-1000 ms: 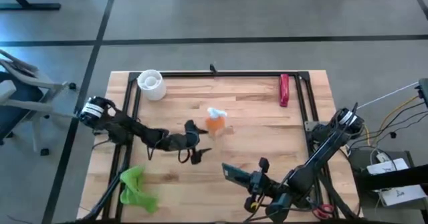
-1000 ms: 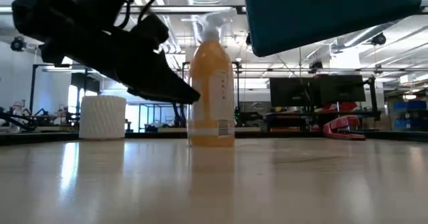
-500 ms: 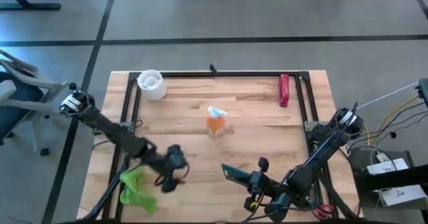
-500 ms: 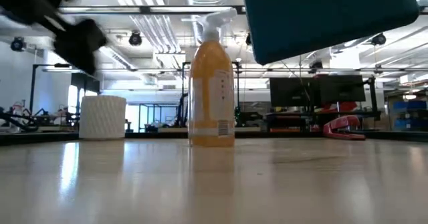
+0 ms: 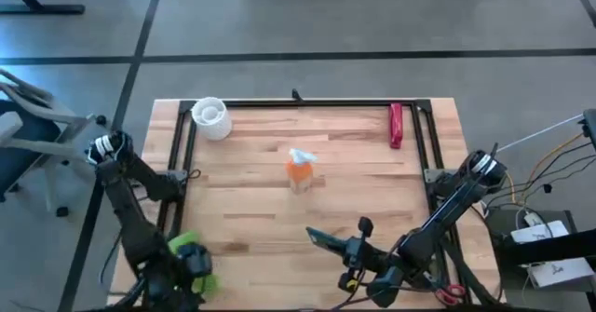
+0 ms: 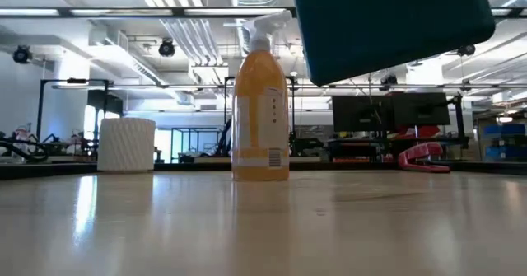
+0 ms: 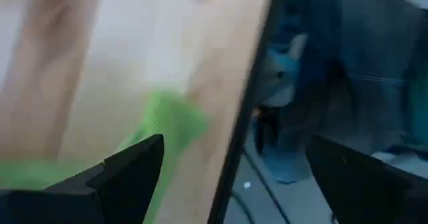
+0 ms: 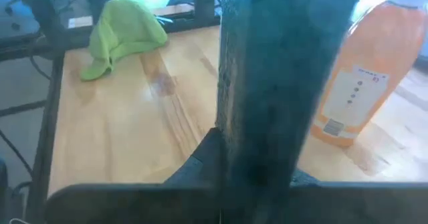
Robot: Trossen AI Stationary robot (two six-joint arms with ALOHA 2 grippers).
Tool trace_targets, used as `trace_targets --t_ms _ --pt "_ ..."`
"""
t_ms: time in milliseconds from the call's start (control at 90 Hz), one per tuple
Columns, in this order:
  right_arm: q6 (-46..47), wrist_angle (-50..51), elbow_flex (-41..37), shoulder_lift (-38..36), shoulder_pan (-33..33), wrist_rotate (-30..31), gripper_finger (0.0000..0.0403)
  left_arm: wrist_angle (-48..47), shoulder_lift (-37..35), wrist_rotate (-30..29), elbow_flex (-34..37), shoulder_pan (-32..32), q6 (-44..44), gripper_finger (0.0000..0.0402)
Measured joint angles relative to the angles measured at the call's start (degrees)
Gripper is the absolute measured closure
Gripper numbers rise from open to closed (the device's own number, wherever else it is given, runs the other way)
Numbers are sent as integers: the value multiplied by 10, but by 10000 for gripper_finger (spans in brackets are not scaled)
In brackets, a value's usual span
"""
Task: Apply microfiber cloth
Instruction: Wipe the blue tablet with the green microfiber cloth
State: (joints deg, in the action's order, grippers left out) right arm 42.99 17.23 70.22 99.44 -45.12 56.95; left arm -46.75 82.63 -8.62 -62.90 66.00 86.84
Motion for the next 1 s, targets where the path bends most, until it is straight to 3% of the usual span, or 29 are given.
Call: trace_targets --t_ms 200,300,656,800,1000 --pt "-21 0 0 0 10 0 401 -71 27 8 6 25 90 53" --pt "-29 0 0 0 13 -1 401 -73 50 40 23 26 110 53" --pt "-31 0 0 0 15 -5 401 -55 149 62 56 24 68 68" --pt "-30 -2 0 0 17 -5 401 -38 175 34 52 20 22 159" --pt "-32 -12 0 0 18 -5 401 -55 179 -63 56 15 3 366"
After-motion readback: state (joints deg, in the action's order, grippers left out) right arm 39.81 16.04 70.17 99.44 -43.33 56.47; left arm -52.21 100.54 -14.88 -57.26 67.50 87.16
